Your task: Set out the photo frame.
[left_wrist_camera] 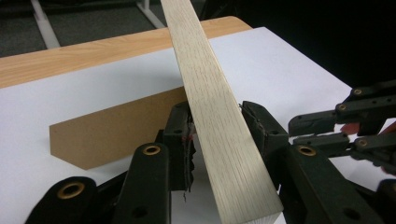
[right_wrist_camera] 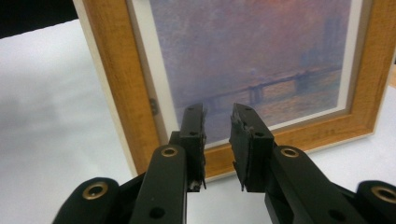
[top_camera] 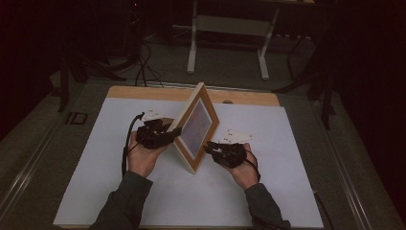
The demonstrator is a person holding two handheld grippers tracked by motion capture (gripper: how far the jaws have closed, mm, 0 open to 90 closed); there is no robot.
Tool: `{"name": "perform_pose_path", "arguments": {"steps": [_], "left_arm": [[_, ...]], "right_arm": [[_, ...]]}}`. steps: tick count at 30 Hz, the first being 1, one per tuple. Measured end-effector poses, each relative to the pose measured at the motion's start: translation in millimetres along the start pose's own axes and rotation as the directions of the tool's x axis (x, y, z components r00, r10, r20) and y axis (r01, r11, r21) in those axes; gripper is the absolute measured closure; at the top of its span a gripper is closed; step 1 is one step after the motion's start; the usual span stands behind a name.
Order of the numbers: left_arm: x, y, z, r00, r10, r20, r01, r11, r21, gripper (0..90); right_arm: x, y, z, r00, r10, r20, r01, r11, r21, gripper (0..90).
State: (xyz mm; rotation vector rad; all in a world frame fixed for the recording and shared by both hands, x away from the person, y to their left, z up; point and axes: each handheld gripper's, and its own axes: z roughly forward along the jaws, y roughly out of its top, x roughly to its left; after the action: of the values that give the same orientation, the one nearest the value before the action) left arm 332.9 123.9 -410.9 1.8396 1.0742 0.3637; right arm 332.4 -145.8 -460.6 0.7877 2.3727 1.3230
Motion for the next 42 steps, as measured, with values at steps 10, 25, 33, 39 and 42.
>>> {"name": "perform_pose_path", "arguments": {"steps": [10,25,33,39,42], "left_arm": [[10.3,0.5,1.3,0.9997,-0.006,0.024,0.006,0.9999,-0.015,69.4],[23.6,4.0,4.6,0.9936,0.035,0.108,-0.033,0.9993,-0.017,71.4],[26.6,7.5,9.3,0.9750,0.074,0.209,-0.072,0.9972,-0.018,72.0],[27.1,11.5,13.7,0.9608,0.099,0.259,-0.099,0.9950,-0.013,72.2],[29.9,13.0,15.7,0.9556,0.101,0.277,-0.103,0.9947,-0.007,72.2]], "right_arm": [[-7.6,1.5,-7.1,0.9997,0.008,0.023,-0.008,1.000,-0.010,71.6],[-18.8,0.4,-14.6,0.9983,0.022,0.053,-0.022,1.000,-0.008,69.9],[-22.9,2.1,-18.3,0.9974,0.027,0.068,-0.025,0.999,-0.020,69.6],[-30.5,3.2,-25.4,0.9951,0.041,0.090,-0.038,0.999,-0.030,69.6],[-35.4,2.6,-28.7,0.9937,0.053,0.098,-0.050,0.998,-0.036,69.4]]}}
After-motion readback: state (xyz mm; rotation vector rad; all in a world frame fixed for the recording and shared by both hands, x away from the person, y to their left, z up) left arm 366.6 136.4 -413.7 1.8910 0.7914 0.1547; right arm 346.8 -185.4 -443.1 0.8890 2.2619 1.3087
